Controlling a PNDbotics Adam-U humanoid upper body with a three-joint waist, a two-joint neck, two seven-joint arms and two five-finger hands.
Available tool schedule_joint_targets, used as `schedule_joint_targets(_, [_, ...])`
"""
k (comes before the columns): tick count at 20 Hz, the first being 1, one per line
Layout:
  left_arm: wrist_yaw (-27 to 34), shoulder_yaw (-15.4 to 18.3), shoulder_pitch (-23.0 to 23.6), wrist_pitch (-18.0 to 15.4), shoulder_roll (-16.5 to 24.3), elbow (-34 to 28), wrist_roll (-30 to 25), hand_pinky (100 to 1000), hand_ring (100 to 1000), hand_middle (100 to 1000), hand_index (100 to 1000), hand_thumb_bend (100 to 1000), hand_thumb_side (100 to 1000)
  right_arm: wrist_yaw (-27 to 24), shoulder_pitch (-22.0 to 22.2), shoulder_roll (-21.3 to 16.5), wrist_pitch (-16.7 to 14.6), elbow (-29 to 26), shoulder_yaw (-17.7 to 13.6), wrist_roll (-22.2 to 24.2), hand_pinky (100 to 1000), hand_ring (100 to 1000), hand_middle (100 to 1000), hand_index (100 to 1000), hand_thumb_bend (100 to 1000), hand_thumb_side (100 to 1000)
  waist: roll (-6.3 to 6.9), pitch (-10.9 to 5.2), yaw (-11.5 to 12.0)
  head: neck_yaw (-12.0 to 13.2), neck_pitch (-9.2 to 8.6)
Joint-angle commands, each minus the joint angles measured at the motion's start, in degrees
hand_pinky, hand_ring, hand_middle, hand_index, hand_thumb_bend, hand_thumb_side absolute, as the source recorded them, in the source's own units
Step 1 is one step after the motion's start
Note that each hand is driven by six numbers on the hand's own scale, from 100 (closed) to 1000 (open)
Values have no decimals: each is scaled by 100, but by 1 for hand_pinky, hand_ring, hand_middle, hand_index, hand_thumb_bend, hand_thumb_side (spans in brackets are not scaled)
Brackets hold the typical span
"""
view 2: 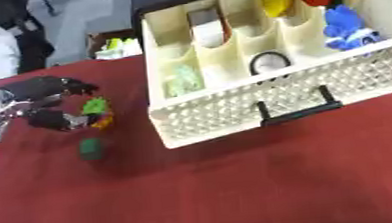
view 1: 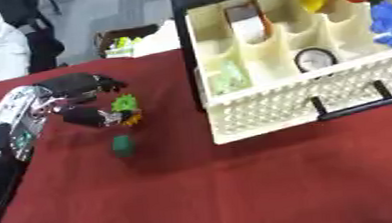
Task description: Pick up objects from table and place into drawer.
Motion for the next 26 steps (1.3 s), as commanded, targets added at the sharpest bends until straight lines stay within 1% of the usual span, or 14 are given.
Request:
schedule_joint_targets(1, [10,94,-130,42,119,-6,-18,794,828,817,1000,350,1000,75,-67,-62,31,-94,-34,1,806,746,748,831,100,1000,-28,-97,-18,42,-91])
schedule_joint_targets(7, [-88,149,-128,145,118,61,-3,785,823,816,1000,350,1000,148,-80,-19,43,-94,-25,2,806,743,743,830,100,1000,-9,-48,-76,88,-132])
schedule_joint_targets(12, [-152,180,-122,185,106,125,29,733,779,784,1000,342,1000,208,-75,10,46,-94,-17,0,805,742,742,828,100,1000,-5,-24,-86,100,-137])
schedule_joint_targets(13, [-146,179,-124,177,102,134,20,715,757,772,1000,337,1000,220,-70,16,50,-94,-18,-5,805,742,742,827,100,1000,-6,-25,-82,99,-127])
schedule_joint_targets(16, [-90,169,-137,132,87,148,-31,664,654,722,1000,332,1000,247,-58,31,67,-94,-25,-37,803,742,741,825,100,1000,-7,-30,-69,98,-90])
schedule_joint_targets(17, [-72,163,-138,118,85,152,-56,618,593,681,1000,326,1000,249,-57,34,70,-94,-28,-52,802,742,740,824,100,1000,-8,-33,-69,98,-86])
schedule_joint_targets(18, [-56,158,-138,108,83,152,-77,601,578,671,1000,324,1000,250,-54,36,69,-94,-30,-65,802,742,740,824,100,1000,-10,-35,-70,98,-85])
schedule_joint_targets(19, [-38,156,-138,100,80,151,-93,555,541,646,1000,313,1000,252,-52,37,66,-94,-32,-77,801,742,740,823,100,1000,-12,-36,-72,98,-85])
schedule_joint_targets(20, [-13,154,-137,91,75,148,-103,530,519,622,1000,310,1000,253,-50,38,64,-94,-35,-90,801,742,740,823,100,1000,-13,-37,-74,98,-85])
schedule_joint_targets(26, [37,141,-128,120,54,137,-94,475,487,566,1000,272,1000,267,-57,53,76,-94,-54,-162,802,742,739,821,100,1000,-6,-27,-94,96,-87])
